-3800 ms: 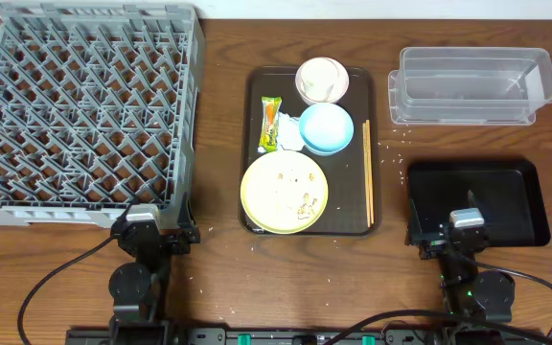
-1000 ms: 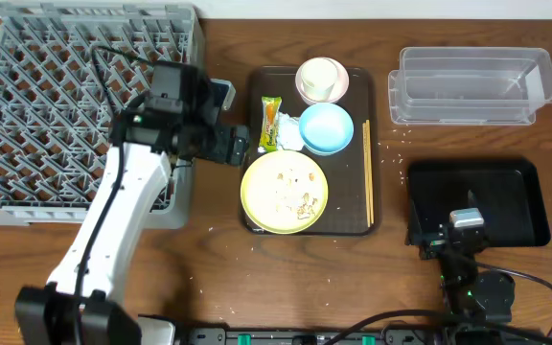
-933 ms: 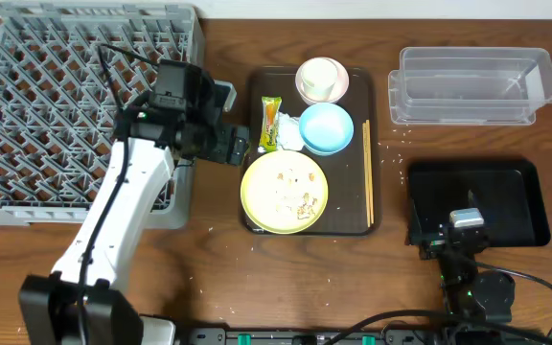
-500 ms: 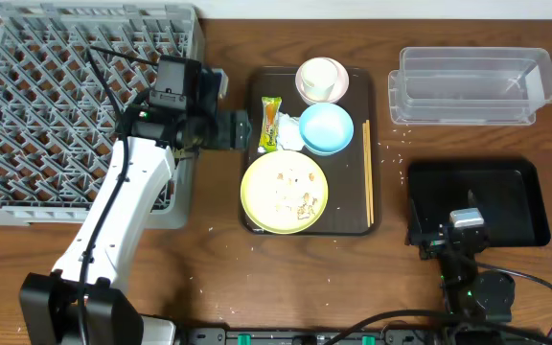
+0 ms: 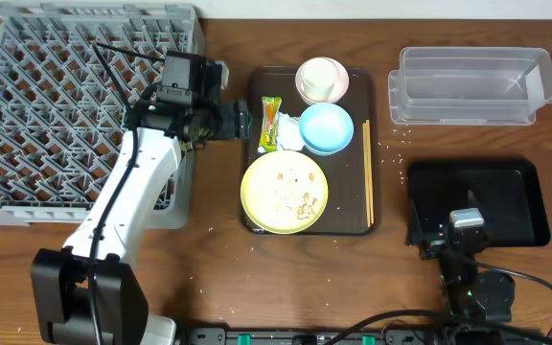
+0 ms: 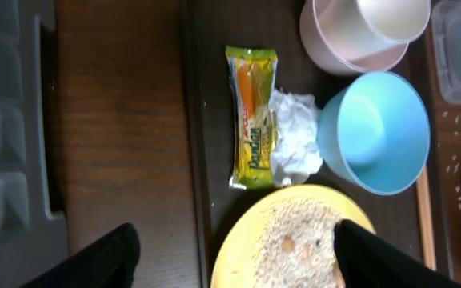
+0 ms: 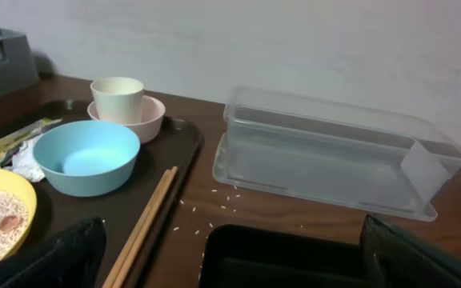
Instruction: Sort waste into correct bins and load items into the dishwasher
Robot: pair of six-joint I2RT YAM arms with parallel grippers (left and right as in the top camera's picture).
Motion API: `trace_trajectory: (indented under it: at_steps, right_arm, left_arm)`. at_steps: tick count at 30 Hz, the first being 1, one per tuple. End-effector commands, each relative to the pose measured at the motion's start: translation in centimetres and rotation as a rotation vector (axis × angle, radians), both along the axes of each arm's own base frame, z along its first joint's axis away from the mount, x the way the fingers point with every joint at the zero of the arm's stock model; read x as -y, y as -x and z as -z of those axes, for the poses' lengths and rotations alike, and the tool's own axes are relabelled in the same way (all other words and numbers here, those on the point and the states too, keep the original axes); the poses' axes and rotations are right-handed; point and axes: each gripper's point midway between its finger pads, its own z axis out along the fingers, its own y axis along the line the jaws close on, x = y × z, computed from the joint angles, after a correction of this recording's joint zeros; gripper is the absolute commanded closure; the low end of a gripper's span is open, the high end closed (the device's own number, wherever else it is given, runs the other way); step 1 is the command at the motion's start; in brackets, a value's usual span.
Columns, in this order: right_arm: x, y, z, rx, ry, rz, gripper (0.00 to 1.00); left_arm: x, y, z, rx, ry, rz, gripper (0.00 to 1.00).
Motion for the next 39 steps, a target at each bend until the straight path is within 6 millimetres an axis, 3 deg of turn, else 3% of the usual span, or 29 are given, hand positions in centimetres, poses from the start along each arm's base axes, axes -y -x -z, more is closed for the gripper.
trace_trajectory:
  at_steps: [1, 10, 19, 31, 39]
  right_arm:
    - [0.3, 0.0, 0.2, -0.005, 0.007, 0.014, 0.01]
    - [0.3, 0.0, 0.2, -0.005, 0.007, 0.014, 0.01]
    - [0.3, 0.0, 0.2, -0.005, 0.007, 0.014, 0.01]
    - [0.3, 0.0, 0.2, -0.005, 0.007, 0.014, 0.01]
    - [0.3, 0.0, 0.2, -0.005, 0.007, 0.014, 0.01]
  left_arm:
    - [0.1, -1.0, -0.9, 0.032, 0.018, -0.027, 0.27]
    - [0.6, -3.4, -0.5, 0.096, 0.03, -0.027, 0.36]
    - [1.1, -5.7, 3.9, 0.031, 0.085, -0.118, 0.4]
    - [5.2, -6.1, 6.1, 0.064, 0.043, 0.004, 0.41]
    - [5.8, -6.2, 8.9, 0.057, -0.059, -0.013, 0.41]
